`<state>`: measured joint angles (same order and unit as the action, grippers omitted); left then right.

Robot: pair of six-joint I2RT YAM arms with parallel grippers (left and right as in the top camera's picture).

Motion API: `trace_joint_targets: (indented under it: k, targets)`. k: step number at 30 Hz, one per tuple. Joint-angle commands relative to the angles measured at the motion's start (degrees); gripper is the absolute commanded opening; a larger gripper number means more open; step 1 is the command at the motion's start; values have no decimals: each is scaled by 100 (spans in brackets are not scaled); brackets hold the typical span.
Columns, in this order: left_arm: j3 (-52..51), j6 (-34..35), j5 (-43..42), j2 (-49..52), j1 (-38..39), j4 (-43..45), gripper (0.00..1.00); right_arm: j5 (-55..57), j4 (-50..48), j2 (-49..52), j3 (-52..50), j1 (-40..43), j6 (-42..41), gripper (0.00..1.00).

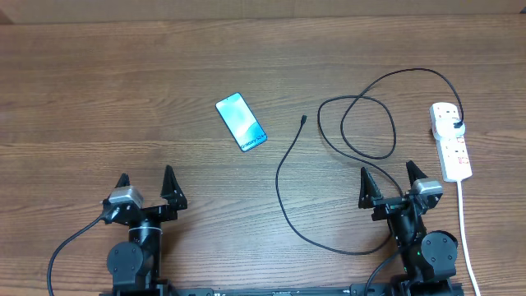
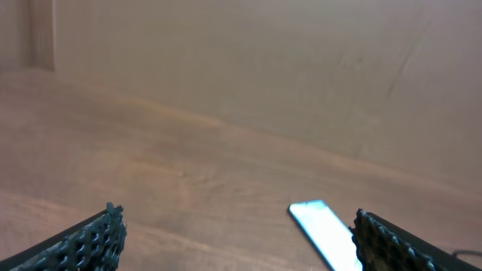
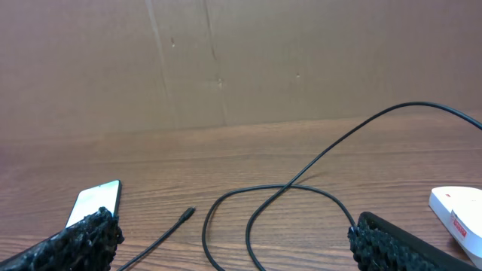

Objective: Plug charger to phone and switch on socket
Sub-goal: 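Move the left gripper forward over the Galaxy phone and lower it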

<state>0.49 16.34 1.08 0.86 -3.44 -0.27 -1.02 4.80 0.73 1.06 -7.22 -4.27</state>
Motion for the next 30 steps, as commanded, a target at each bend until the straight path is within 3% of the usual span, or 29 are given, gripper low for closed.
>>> trace_joint_targets:
  k: [1,6,14,24,30]
  targets:
    - [-22,-48,-557,-50,-44,181,100,81,-7,-57,-61,-22,-17,100]
    - [4,507,-1652,-48,-28,-103,100,81,-7,-57,-61,-22,-17,100]
    - [765,415,-1720,470,-24,-595,100,79,-7,-57,-61,-22,-17,100]
    - [2826,157,-1720,3112,48,-1410,100,81,-7,-57,-61,-22,-17,100]
    - [4131,33,-1191,4734,678,-2074,100,79,-7,-57,-61,-22,-17,100]
